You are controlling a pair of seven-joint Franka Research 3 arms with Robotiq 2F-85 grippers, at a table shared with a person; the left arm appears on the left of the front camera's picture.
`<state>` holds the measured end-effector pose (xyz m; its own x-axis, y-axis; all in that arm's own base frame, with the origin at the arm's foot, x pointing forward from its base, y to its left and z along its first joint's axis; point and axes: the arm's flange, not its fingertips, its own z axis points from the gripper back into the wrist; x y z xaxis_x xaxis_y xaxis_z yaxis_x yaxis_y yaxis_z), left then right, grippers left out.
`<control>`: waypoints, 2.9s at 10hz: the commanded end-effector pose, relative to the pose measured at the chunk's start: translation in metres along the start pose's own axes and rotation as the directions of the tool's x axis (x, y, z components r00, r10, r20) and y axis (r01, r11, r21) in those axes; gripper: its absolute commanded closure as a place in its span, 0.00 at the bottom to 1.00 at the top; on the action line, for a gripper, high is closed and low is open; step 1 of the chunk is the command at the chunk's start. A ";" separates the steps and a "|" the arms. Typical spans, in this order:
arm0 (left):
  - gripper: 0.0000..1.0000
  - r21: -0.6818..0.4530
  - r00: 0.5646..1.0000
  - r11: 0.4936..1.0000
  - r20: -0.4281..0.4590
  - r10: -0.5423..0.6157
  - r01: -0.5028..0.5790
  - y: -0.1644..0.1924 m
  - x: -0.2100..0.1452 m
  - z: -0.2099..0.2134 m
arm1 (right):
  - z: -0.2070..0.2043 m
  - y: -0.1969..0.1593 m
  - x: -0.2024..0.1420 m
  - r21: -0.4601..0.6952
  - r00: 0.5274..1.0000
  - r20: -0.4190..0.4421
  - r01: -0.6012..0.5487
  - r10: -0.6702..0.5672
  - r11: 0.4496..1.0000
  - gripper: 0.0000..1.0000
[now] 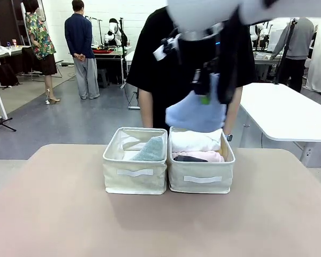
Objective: Sort the towels based on their folding style.
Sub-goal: Pick up another triangle-folded towel from the table and place it in the left Fabric basket.
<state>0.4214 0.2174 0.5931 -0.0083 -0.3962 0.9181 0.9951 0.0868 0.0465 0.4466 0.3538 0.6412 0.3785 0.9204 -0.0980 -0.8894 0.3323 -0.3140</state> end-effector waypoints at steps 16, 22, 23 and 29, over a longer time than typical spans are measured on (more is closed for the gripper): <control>0.05 0.016 1.000 1.000 0.004 0.007 -0.007 -0.001 0.002 -0.001 | -0.042 -0.085 0.097 0.127 0.925 0.240 -0.332 0.296 0.935 0.77; 0.05 0.016 1.000 1.000 0.004 0.007 -0.007 -0.001 0.002 -0.001 | -0.086 -0.106 0.153 0.160 0.906 0.309 -0.348 0.288 0.924 0.77; 0.05 0.016 1.000 1.000 0.004 0.007 -0.007 -0.001 0.002 -0.001 | -0.093 -0.105 0.162 0.177 0.911 0.291 -0.351 0.292 0.919 0.77; 0.05 0.016 1.000 1.000 0.004 0.007 -0.007 -0.001 0.002 -0.001 | -0.140 -0.091 0.186 0.294 0.921 0.237 -0.372 0.310 0.880 0.77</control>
<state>0.4213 0.2178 0.5931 -0.0079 -0.3964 0.9180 0.9951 0.0876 0.0464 0.6056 0.4414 0.4998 0.0102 0.9992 0.0392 -0.9999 0.0098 0.0098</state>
